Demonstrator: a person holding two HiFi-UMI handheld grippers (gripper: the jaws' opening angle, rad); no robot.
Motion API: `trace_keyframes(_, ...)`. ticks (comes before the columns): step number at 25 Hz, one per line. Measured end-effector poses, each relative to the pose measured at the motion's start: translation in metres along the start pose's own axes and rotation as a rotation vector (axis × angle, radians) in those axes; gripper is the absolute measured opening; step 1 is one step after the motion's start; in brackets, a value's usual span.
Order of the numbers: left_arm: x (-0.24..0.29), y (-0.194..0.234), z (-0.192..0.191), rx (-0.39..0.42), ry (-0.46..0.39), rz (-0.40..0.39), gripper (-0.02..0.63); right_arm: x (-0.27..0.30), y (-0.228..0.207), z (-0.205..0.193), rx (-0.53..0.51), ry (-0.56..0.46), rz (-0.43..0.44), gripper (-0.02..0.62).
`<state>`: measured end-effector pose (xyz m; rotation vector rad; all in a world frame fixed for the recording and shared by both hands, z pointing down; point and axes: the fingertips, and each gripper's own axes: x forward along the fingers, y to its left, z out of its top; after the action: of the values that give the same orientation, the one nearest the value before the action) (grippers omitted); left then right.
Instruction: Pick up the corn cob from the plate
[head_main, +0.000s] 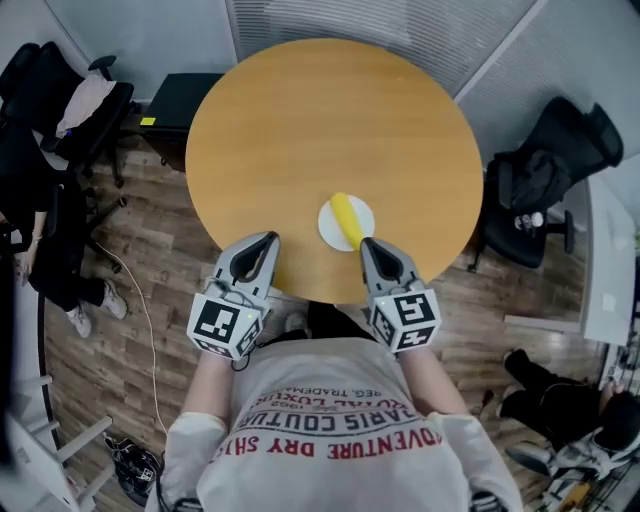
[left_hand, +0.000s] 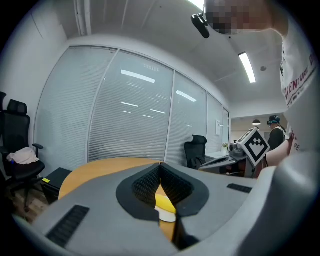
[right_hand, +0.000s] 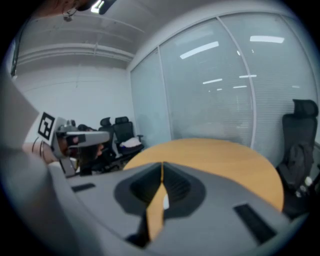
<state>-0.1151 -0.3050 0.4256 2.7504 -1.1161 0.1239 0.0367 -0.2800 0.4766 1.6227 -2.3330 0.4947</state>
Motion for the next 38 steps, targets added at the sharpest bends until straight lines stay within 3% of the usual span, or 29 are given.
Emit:
trace_keyframes(12, 0.056, 0.033, -0.055, -0.059, 0.063, 0.042, 0.035, 0.089, -0.042, -0.081, -0.051, 0.313, 0.068, 0.033)
trace_keyframes(13, 0.06, 0.035, -0.061, -0.065, 0.067, 0.042, 0.035, 0.096, -0.046, -0.089, -0.048, 0.338, 0.061, 0.072)
trace_keyframes(14, 0.063, 0.036, -0.067, -0.068, 0.072, 0.042, 0.035, 0.102, -0.05, -0.096, -0.041, 0.367, 0.052, 0.157)
trace_keyframes(17, 0.069, 0.041, -0.086, -0.063, 0.1, 0.048, 0.035, 0.117, -0.058, -0.116, 0.006, 0.462, 0.027, 0.222)
trace_keyframes(24, 0.077, 0.045, -0.115, -0.119, 0.168, 0.075, 0.035, 0.15, -0.067, -0.155, 0.008, 0.639, 0.043, 0.265)
trace_keyframes(32, 0.067, 0.05, -0.127, -0.125, 0.188, 0.085, 0.035, 0.171, -0.068, -0.18, -0.037, 0.755, 0.026, 0.268)
trace_keyframes(38, 0.064, 0.057, -0.135, -0.133, 0.195, 0.092, 0.035, 0.175, -0.066, -0.181, -0.052, 0.725, 0.013, 0.268)
